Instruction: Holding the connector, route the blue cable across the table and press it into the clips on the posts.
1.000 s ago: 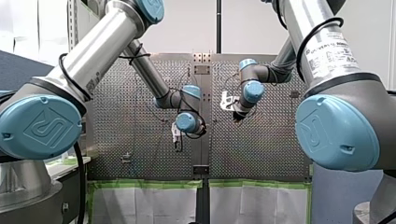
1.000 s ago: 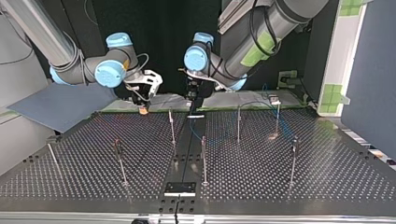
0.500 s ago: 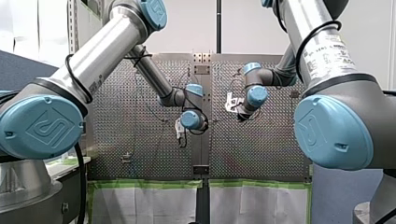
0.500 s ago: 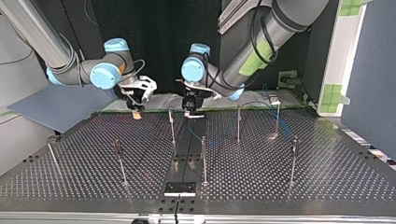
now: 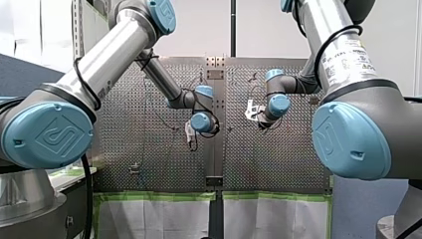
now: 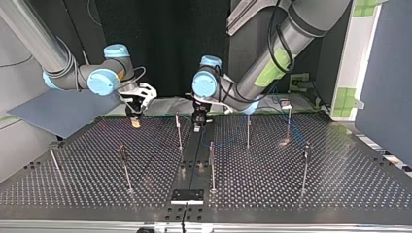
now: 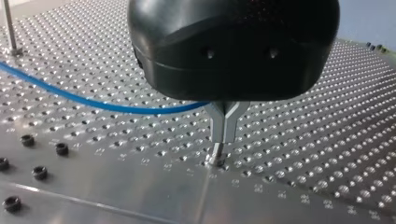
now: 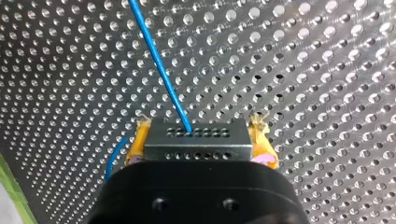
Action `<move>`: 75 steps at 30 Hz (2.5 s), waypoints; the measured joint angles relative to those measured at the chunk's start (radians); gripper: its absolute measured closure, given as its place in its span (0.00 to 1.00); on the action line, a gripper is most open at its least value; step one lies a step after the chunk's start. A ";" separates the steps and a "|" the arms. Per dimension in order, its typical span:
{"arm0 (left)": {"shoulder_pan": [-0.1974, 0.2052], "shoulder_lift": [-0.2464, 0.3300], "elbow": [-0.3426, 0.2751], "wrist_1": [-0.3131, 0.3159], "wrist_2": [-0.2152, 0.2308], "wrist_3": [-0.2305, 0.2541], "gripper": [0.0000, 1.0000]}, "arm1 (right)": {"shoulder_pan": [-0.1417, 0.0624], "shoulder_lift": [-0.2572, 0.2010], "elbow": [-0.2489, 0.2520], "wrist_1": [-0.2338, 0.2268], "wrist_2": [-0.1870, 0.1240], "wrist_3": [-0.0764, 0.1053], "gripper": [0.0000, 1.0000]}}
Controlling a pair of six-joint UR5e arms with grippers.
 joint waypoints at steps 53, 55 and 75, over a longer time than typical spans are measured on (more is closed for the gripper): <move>-0.160 0.076 0.000 -0.226 -0.160 0.037 0.00 | -0.072 0.044 -0.045 -0.035 -0.097 -0.065 1.00; -0.181 0.086 -0.012 -0.214 -0.165 0.031 0.00 | -0.073 0.042 -0.046 -0.034 -0.097 -0.064 1.00; -0.321 -0.011 0.077 -0.156 -0.253 -0.066 0.00 | -0.100 -0.005 -0.040 -0.027 -0.139 -0.063 1.00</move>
